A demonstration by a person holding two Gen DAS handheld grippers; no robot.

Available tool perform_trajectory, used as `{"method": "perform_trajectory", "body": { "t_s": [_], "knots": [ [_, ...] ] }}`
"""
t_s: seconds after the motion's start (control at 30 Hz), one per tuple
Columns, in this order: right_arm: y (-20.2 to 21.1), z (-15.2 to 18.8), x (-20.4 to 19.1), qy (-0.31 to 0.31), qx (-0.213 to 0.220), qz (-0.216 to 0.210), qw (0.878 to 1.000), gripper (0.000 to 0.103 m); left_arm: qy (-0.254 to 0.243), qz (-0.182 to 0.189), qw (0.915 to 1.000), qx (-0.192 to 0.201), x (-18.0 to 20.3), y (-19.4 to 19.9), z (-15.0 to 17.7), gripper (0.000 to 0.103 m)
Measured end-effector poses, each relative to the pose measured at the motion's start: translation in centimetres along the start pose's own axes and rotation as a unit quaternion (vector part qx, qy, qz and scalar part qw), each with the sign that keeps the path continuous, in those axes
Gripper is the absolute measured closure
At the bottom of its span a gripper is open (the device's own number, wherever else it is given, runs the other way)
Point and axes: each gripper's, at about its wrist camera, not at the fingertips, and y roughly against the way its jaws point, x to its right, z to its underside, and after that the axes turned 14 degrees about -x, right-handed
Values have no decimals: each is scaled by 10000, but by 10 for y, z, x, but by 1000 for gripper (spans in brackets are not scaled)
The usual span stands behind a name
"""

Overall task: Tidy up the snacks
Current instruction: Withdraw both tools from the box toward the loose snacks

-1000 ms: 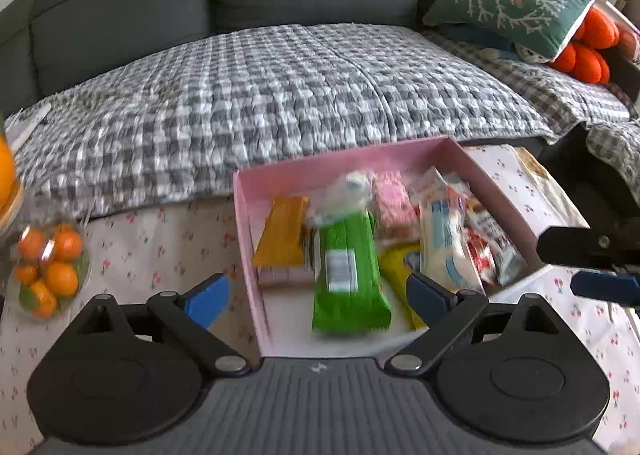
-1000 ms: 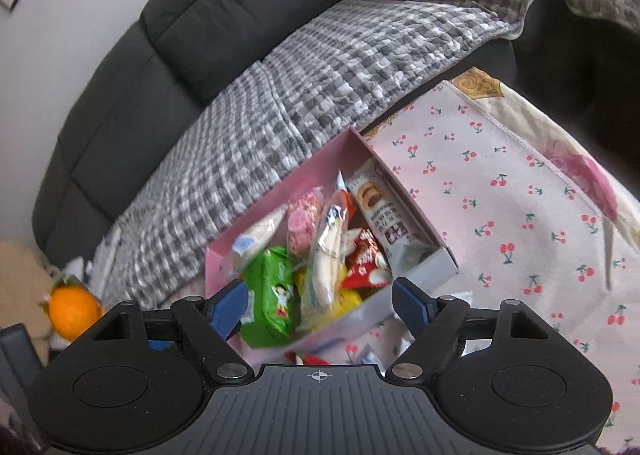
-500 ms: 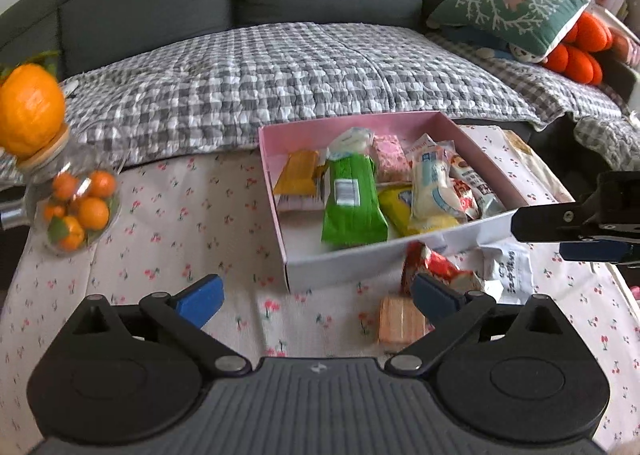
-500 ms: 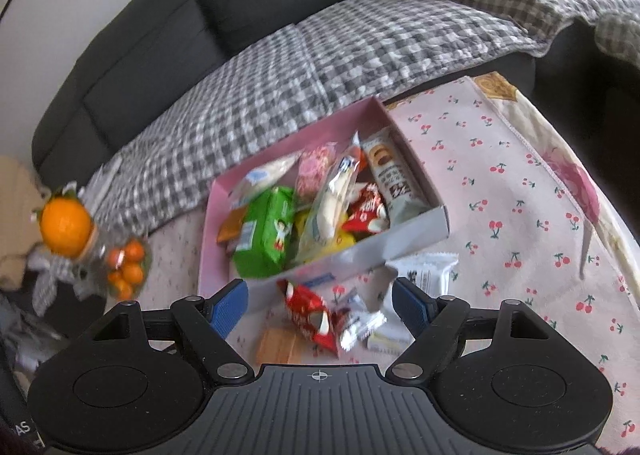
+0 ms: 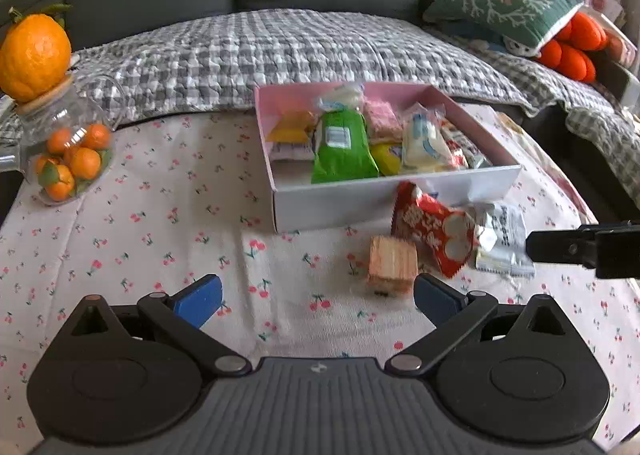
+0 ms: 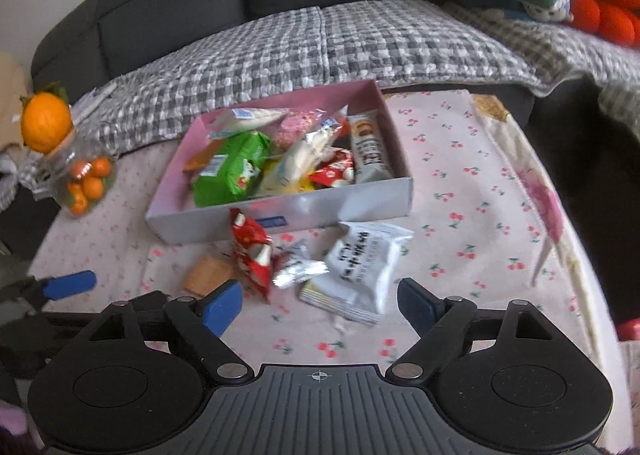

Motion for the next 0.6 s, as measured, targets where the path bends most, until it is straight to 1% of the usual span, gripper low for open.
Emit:
{"method": "perform_trajectory", "body": {
  "t_s": [0.03, 0.17, 0.37, 0.53, 0.57, 0.6],
  "knots": [
    [0, 2, 3, 25, 26, 34, 10000, 11, -6, 12, 10000, -2, 0, -1, 2, 1],
    [-6, 13, 14, 262, 30, 187, 9995, 10, -105, 94, 9999, -38, 5, -8, 11, 1],
    [-19, 31, 24, 770, -47, 415, 9962, 10, -547, 78, 9985, 2, 18, -21, 18, 1],
    [-34, 37, 28, 955, -214, 516, 9939, 10, -846, -2, 9964, 65, 25, -30, 20, 1],
    [-37, 38, 28, 973, -230, 533, 9936, 7, -880, -18, 9961, 45, 26, -32, 20, 0],
    [-38, 38, 29, 964, -157, 541, 9937, 4, -879, 13, 9961, 92, 25, -33, 21, 1]
  ]
}}
